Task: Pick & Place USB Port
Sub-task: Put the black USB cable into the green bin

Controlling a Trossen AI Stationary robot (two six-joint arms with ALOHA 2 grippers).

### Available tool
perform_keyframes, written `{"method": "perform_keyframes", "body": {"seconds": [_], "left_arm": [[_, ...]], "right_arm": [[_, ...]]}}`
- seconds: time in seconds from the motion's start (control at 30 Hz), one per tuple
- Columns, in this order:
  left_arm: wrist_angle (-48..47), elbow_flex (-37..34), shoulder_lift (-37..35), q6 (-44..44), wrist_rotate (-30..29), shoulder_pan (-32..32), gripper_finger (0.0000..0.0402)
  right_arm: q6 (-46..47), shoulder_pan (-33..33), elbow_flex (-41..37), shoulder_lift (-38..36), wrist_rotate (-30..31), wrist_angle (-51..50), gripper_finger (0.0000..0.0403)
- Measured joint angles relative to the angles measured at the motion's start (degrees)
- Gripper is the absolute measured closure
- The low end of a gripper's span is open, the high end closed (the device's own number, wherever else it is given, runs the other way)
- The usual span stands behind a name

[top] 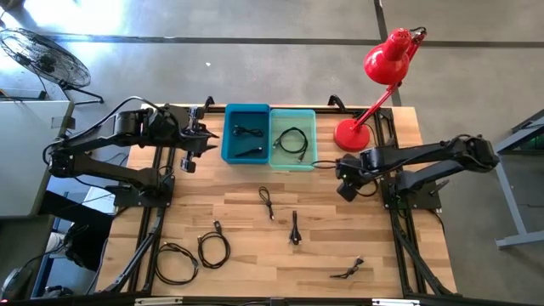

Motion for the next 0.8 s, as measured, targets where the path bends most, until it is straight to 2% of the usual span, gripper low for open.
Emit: {"method": "perform_keyframes", "body": {"seconds": [0.17,0.37,0.5,0.63,0.8], "left_arm": [[0.1,0.0,0.0,1.3,-2.8,0.0,0.0284],[0.7,0.0,0.0,2.8,-3.0,0.0,0.0284],[0.8,0.0,0.0,2.8,-3.1,0.0,0.0284],[0.9,0.0,0.0,2.7,-3.1,0.0,0.0284],[0.8,0.0,0.0,2.1,-2.7,0.0,0.0284]], "right_arm": [[0.9,0.0,0.0,-2.8,-1.4,-0.4,0.0336],[0.9,0.0,0.0,-3.7,-2.7,-1.8,0.0246],[-1.3,0.0,0.0,-3.7,-5.6,-3.4,0.0200],[-3.9,0.1,0.0,-3.7,-7.2,-3.6,0.0176],[-5.7,1.4,-2.6,-3.7,-8.4,-3.5,0.0171]]}}
